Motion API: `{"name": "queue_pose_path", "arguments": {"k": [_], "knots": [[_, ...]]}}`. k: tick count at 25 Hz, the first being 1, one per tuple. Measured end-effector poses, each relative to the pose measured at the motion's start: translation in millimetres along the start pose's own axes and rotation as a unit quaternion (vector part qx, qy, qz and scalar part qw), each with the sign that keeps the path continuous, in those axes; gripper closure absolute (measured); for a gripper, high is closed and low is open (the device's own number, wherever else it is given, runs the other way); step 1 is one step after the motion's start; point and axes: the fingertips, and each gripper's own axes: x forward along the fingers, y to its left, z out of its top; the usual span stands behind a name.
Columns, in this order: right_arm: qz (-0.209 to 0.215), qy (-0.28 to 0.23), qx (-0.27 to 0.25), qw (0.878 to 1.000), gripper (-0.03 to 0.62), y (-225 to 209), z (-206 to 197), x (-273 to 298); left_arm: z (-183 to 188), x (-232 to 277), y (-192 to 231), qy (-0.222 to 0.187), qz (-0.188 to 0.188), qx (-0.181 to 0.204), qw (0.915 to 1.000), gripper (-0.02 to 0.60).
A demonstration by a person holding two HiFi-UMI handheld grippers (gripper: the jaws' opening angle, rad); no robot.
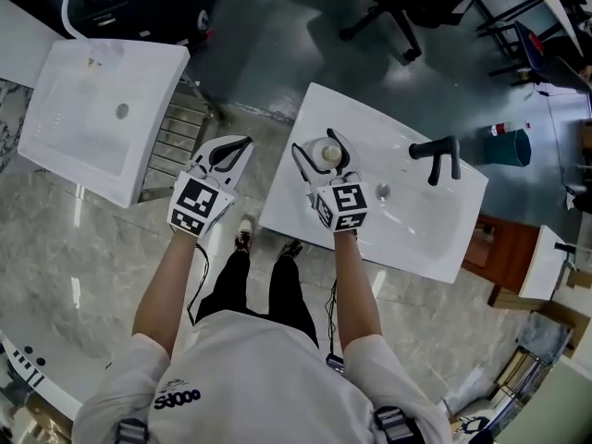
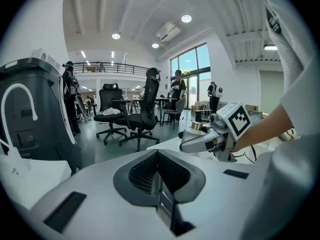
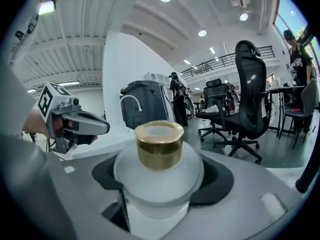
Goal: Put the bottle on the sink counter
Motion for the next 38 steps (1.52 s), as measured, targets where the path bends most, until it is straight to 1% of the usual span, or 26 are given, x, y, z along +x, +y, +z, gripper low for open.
{"name": "queue_pose_path", "arguments": {"k": [5,10,16,23,27,38], "knots": [[0.01,0.021,-0.004,1.0,0.244,-0.4,-23.3,11.5,-17.8,2.8,6.9,0.019,0.007,-0.015,0.9997,0.577],[0.018,0.033,-0.005,0.999,0.244,-1.9,-37.0,21.9,-30.9,3.0,11.5,0.036,0.014,-0.016,0.9991,0.577],[0.026,0.055,-0.019,0.998,0.245,1.1,-53.3,29.9,-36.5,2.0,13.6,0.037,0.019,-0.029,0.9987,0.577],[0.036,0.079,-0.039,0.995,0.244,6.6,-64.6,37.3,-39.8,2.5,13.3,0.042,0.018,-0.029,0.9985,0.577],[0.034,0.086,-0.048,0.994,0.244,9.3,-68.9,38.5,-45.4,1.6,13.5,0.053,0.016,-0.024,0.9982,0.577],[0.034,0.108,-0.057,0.992,0.244,12.9,-83.8,41.8,-39.6,2.5,17.6,0.04,0.01,-0.026,0.9988,0.577]]}}
